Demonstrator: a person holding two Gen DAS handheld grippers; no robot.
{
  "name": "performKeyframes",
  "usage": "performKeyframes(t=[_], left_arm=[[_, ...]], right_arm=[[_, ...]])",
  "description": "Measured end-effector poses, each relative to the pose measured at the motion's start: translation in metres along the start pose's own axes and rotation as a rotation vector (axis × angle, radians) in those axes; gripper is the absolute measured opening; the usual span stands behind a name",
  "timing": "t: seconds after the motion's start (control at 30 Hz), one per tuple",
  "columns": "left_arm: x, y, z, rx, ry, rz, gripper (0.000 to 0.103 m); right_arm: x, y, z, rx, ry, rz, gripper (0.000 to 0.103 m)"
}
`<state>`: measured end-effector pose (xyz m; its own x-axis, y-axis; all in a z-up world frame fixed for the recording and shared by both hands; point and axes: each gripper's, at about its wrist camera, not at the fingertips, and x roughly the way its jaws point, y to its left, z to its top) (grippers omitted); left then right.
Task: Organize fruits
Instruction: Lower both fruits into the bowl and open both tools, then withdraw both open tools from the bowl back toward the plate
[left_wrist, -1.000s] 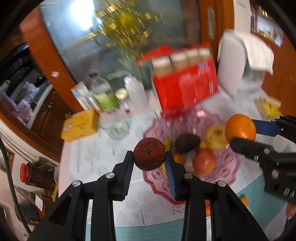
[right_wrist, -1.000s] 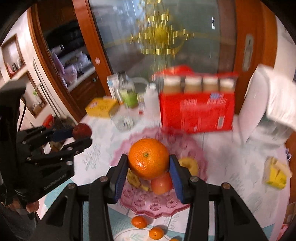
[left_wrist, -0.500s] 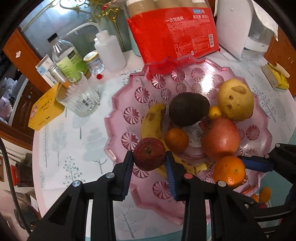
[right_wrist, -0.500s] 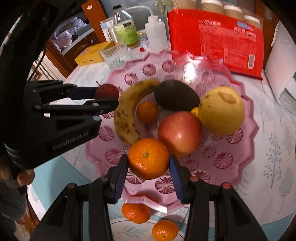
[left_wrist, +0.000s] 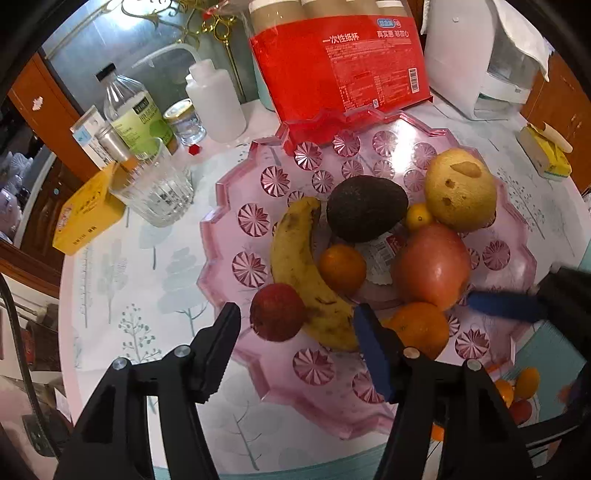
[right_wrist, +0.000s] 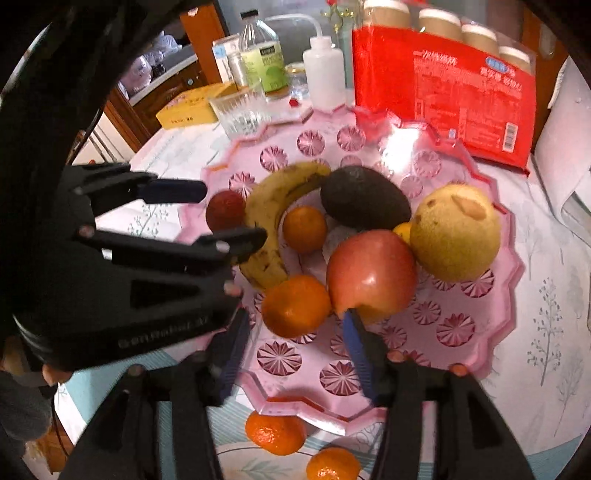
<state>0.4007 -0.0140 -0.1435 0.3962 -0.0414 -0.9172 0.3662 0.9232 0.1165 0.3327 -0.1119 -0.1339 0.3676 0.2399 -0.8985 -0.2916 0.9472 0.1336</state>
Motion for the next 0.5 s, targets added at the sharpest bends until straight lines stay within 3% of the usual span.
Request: performKeyframes(t=[0.13,0.5], left_arm=[[-0.015,0.002,-0.006,-0.022,-0.024,0.009,0.072],[-0.057,0.005,-0.024,-0.071,-0.065,0.02,0.073]], right_arm=[[-0.009,-0.001,-0.004,0.014,-0.004,0.01,0.07],[-0.035,-0.001,-0.014,0.026,-0.025,-0.003,0.07]])
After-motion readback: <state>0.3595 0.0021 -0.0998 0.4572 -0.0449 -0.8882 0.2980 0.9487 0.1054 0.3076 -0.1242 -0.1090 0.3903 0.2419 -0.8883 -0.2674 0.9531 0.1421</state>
